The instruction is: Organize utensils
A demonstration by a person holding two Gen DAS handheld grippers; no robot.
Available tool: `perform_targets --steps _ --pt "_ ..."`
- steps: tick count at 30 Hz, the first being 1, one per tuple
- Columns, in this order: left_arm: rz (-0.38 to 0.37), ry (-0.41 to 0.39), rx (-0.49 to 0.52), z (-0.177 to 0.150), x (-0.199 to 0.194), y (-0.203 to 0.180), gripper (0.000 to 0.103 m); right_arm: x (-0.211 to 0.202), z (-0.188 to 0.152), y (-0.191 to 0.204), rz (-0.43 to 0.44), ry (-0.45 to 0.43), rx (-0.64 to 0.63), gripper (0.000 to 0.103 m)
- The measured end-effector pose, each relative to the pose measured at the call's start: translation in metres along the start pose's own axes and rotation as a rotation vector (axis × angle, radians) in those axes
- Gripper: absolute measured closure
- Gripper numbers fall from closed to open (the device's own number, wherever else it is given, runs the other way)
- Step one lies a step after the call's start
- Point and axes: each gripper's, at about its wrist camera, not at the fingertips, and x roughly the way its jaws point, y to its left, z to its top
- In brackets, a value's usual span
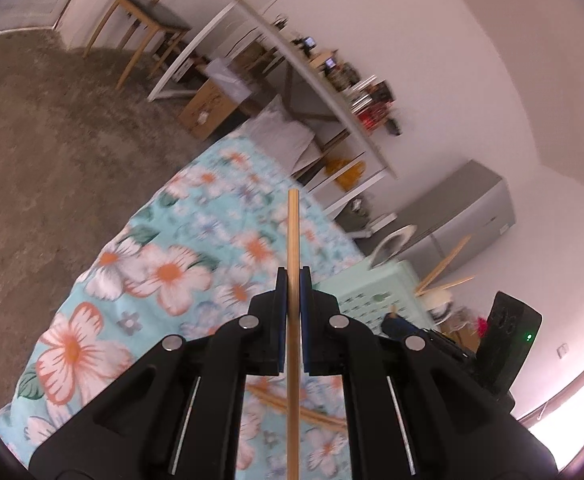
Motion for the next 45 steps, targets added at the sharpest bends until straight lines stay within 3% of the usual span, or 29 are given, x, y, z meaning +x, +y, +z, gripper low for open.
perform_targets --steps 4,12,18,25,31,38,45 --pt "-0.011 -0.017 0.022 0.001 0.000 -0.011 0.098 -0.035 0.001 -0.017 0.000 -0.092 0.075 0.097" --pt "-0.008 -0.017 0.048 0.000 0.000 -0.025 0.098 -0.055 -0.010 -0.032 0.015 -0.144 0.152 0.097" --pt "0.007 -0.112 0.154 0.008 -0.021 -0.044 0.098 -0.089 -0.014 -0.038 0.010 -0.245 0.184 0.097" --pt "0.049 -0.130 0.136 0.014 -0.024 -0.034 0.098 -0.100 -0.024 -0.037 -0.010 -0.271 0.187 0.097" --pt "0.079 -0.148 0.196 0.011 -0.024 -0.041 0.098 -0.112 -0.020 -0.033 -0.012 -0.309 0.174 0.097" --pt "0.163 -0.102 0.271 -0.008 -0.014 -0.035 0.098 -0.109 -0.025 -0.026 -0.042 -0.286 0.142 0.097" --pt "0.182 -0.098 0.334 -0.016 -0.024 -0.039 0.098 -0.120 -0.017 -0.023 -0.042 -0.321 0.129 0.097"
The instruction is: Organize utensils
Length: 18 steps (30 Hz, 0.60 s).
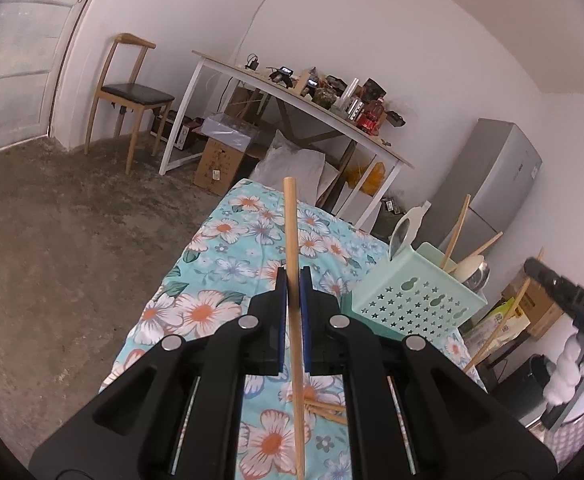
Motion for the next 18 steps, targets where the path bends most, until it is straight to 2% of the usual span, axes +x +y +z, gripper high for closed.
perform_targets --steps 6,18 --pt "-0.003 -0.002 0.021 0.002 -0.005 -0.006 0.098 -0.012 0.023 0.003 0.001 -0.054 -0.023 0.097" --pt "0.005 -0.009 0.043 0.002 -0.008 -0.010 0.098 -0.052 0.107 0.000 -0.055 -0.283 -0.100 0.097"
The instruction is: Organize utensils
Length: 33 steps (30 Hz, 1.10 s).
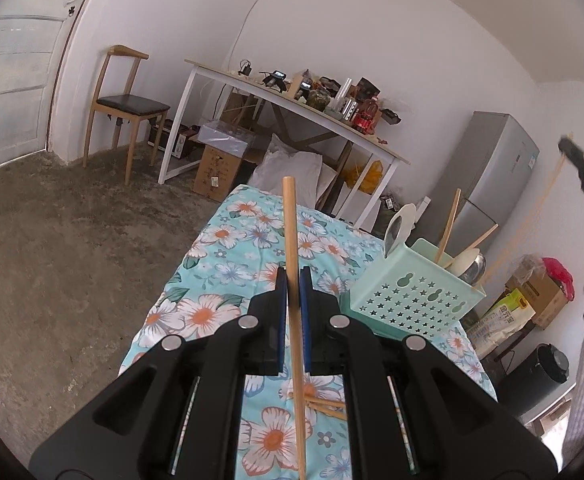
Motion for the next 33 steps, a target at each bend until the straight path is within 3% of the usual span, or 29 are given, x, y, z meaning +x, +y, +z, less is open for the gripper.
perform_targets --steps 8,12,18,22,24,33 --pt "0.005 -0.004 0.009 0.001 -0.002 -0.002 0.098 0.034 0.010 -0.011 -0.077 -0.039 -0.029 0.097" --pt "0.001 -0.004 0.024 0.000 -0.002 -0.006 0.098 0.067 -0.018 -0.018 -0.117 0.015 -0.029 0.097" --pt "-0.009 -0.008 0.040 0.001 -0.002 -0.011 0.098 0.105 -0.066 -0.025 -0.156 0.163 -0.030 0.097" --pt "-0.013 -0.023 0.052 0.005 -0.005 -0.016 0.098 0.094 -0.067 -0.033 -0.143 0.159 0.018 0.093" --pt "-0.025 -0.035 0.048 0.010 -0.007 -0.018 0.098 0.081 -0.060 -0.038 -0.141 0.123 0.044 0.069" --pt "-0.136 -0.104 0.071 0.044 -0.010 -0.053 0.098 0.006 -0.054 -0.054 -0.137 0.015 0.152 0.062"
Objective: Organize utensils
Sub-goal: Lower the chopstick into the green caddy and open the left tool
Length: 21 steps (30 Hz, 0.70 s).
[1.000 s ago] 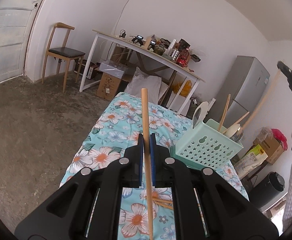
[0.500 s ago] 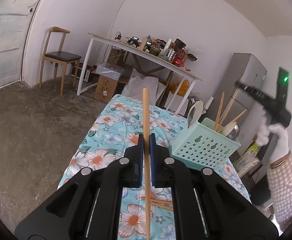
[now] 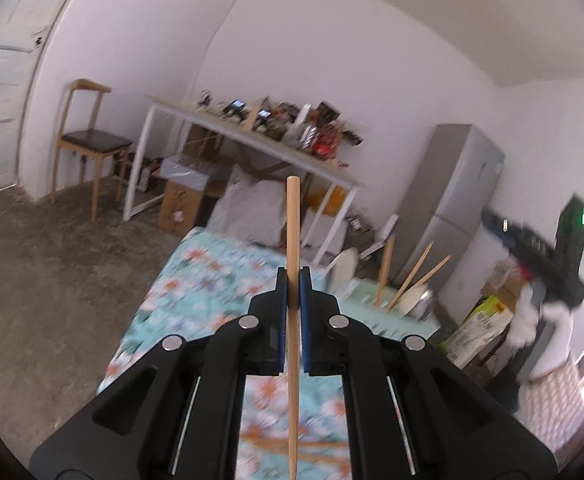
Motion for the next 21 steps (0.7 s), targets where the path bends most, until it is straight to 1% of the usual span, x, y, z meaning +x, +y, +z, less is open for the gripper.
perform_targets --steps 3,4,6,10,13,15,17,21 --pt "-0.069 -0.041 0.035 0.023 0.010 -0.024 0.098 -0.026 -0.011 -0.005 0.002 -0.014 0.041 0.062" --pt "-0.098 -0.059 0.063 0.033 0.016 -0.038 0.098 -0.031 -0.014 -0.005 0.002 -0.014 0.043 0.062" --pt "-0.122 -0.080 0.100 0.045 0.027 -0.057 0.098 -0.042 -0.024 -0.005 -0.004 -0.007 0.042 0.062" --pt "-0.179 -0.149 0.172 0.068 0.056 -0.102 0.098 -0.055 -0.042 -0.009 -0.005 0.026 0.061 0.062" --pt "-0.167 -0.178 0.201 0.077 0.083 -0.128 0.098 -0.058 -0.057 -0.014 -0.008 0.063 0.089 0.062" --pt "-0.166 -0.183 0.209 0.079 0.102 -0.140 0.098 -0.060 -0.068 -0.019 -0.007 0.086 0.116 0.062" --pt "-0.148 -0.191 0.229 0.076 0.122 -0.152 0.098 -0.059 -0.080 -0.024 -0.002 0.117 0.150 0.062" --pt "-0.103 -0.189 0.251 0.063 0.158 -0.161 0.098 -0.055 -0.103 -0.030 0.009 0.175 0.202 0.062"
